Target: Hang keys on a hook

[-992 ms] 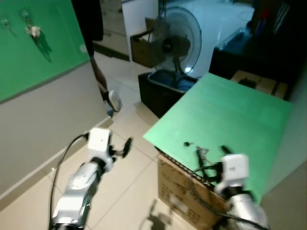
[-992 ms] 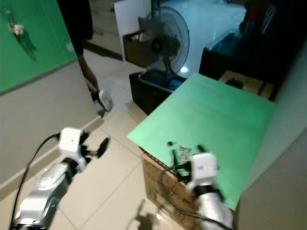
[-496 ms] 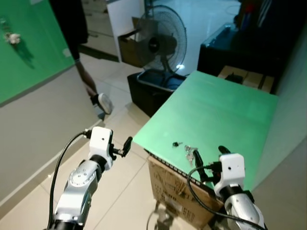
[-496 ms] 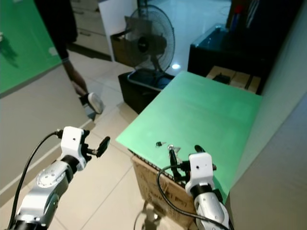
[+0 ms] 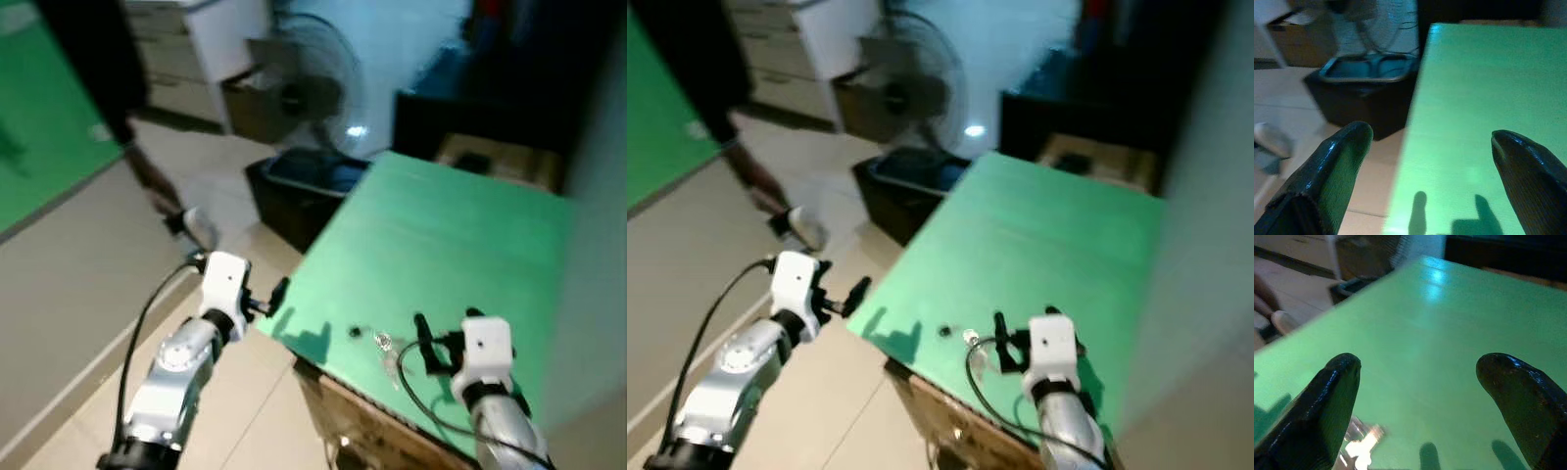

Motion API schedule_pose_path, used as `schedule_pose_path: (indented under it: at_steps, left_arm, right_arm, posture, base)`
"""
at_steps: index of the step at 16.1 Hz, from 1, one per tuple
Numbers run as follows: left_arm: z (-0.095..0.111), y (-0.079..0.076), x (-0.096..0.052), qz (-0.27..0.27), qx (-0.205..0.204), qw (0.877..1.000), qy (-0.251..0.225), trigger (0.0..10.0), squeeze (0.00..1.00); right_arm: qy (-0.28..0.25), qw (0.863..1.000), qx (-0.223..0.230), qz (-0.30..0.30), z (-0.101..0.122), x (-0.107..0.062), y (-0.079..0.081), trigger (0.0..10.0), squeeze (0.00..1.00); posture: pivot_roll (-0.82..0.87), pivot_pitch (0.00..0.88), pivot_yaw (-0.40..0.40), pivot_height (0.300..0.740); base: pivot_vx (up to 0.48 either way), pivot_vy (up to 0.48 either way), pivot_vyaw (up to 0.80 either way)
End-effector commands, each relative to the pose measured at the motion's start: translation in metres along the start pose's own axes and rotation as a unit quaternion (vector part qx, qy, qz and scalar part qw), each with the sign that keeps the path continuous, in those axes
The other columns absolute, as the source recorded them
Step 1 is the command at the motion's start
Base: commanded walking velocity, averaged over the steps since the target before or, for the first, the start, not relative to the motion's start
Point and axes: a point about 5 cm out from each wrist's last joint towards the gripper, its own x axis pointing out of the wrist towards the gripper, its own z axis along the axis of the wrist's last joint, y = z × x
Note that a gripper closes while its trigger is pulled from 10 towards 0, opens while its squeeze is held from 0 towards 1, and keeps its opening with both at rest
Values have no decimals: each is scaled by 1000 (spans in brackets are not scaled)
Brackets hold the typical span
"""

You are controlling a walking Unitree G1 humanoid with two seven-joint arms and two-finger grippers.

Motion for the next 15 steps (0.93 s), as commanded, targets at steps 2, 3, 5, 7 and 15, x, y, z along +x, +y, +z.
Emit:
schedule_pose_path:
  at_steps: [2, 3, 5, 7, 15]
  left_arm:
    - [-9, 15, -9, 23, -2, 1000, 21, 10000, 0]
    - [-9, 15, -9, 24, -6, 1000, 19, 10000, 0]
    - [-9, 15, -7, 22, -8, 999, 22, 10000, 0]
    - [-7, 16, -4, 21, -1, 1000, 22, 10000, 0]
    - [-4, 13, 0, -5, 18, 999, 27, 10000, 0]
  right_arm:
    - [-8, 999, 28, 21, 3, 2, 13, 10000, 0]
    - [-6, 999, 30, 19, 1, 2, 13, 10000, 0]
    - [-3, 999, 36, 18, -1, 3, 11, 10000, 0]
    - [-1, 999, 40, 19, -2, 5, 11, 10000, 0]
    - [-2, 998, 47, 34, -4, 4, 15, 10000, 0]
  posture:
    - [-96, 0, 127, 727]
    - [-96, 0, 127, 727]
    - [-94, 0, 126, 727]
    - [-93, 0, 124, 727]
    - [-92, 0, 117, 727]
  base:
    - [0, 0, -653]
    - [0, 0, -581]
    - [0, 0, -588]
    - [0, 0, -600]
    - [0, 283, -608]
